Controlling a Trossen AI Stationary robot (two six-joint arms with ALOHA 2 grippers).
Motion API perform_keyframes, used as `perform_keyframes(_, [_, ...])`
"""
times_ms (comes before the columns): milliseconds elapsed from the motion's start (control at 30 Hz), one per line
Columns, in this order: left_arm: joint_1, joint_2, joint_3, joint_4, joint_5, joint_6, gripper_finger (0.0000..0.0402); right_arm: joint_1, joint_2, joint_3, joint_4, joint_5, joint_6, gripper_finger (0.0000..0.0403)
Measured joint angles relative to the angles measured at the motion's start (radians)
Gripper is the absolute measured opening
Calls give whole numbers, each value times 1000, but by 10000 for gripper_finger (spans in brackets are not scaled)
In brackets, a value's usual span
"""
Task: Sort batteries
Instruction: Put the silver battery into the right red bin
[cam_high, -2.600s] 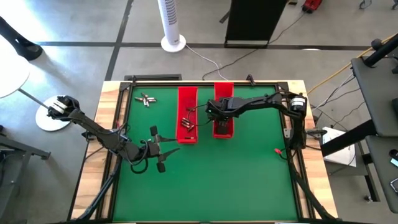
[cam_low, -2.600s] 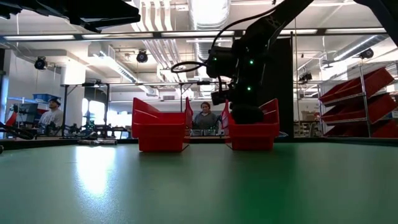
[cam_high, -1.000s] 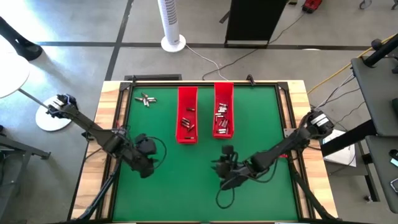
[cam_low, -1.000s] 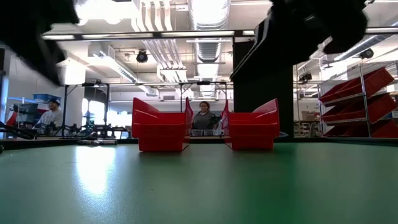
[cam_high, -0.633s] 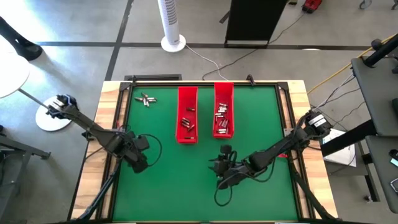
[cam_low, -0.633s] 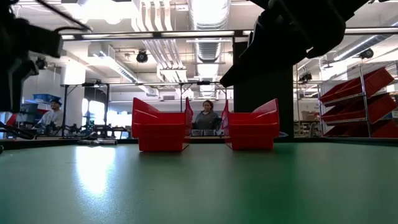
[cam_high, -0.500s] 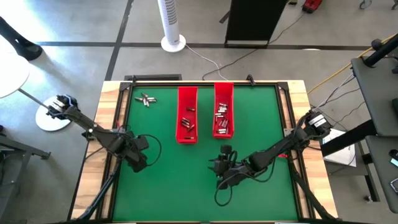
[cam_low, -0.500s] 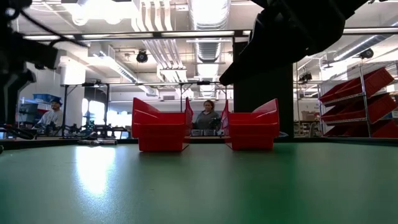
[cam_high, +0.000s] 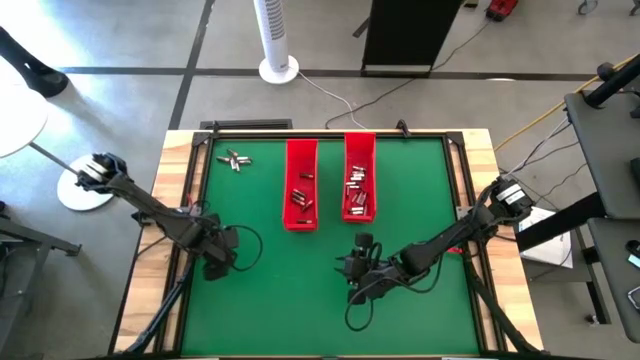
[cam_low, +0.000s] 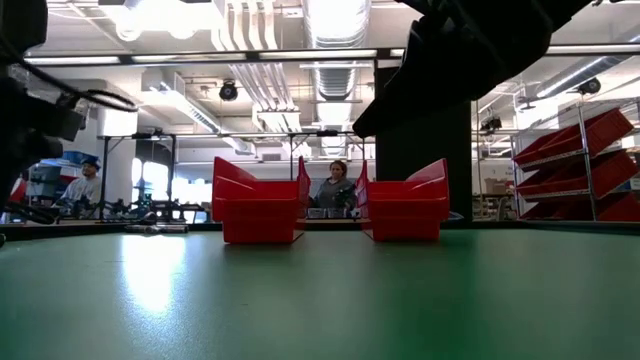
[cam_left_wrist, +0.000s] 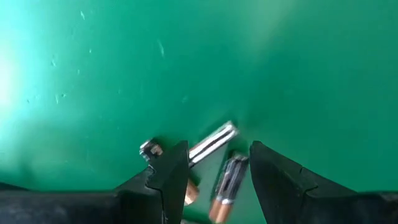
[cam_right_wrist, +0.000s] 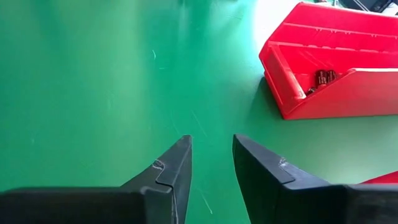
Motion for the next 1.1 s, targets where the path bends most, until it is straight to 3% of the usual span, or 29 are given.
perform_keyframes(433, [0,173,1,19,-13,175,146,0,0,0,-2,-1,7,81])
perform_keyframes(633, [0,229,6,36,-6,237,106,0,0,0,-9,-3,7,70])
perform_keyframes(900, [0,238,42,47,0,255,17,0,0,0,-9,-3,7,64])
perform_keyframes(1100, [0,252,112,201,-61,267,19,0,0,0,-9,-3,10,74])
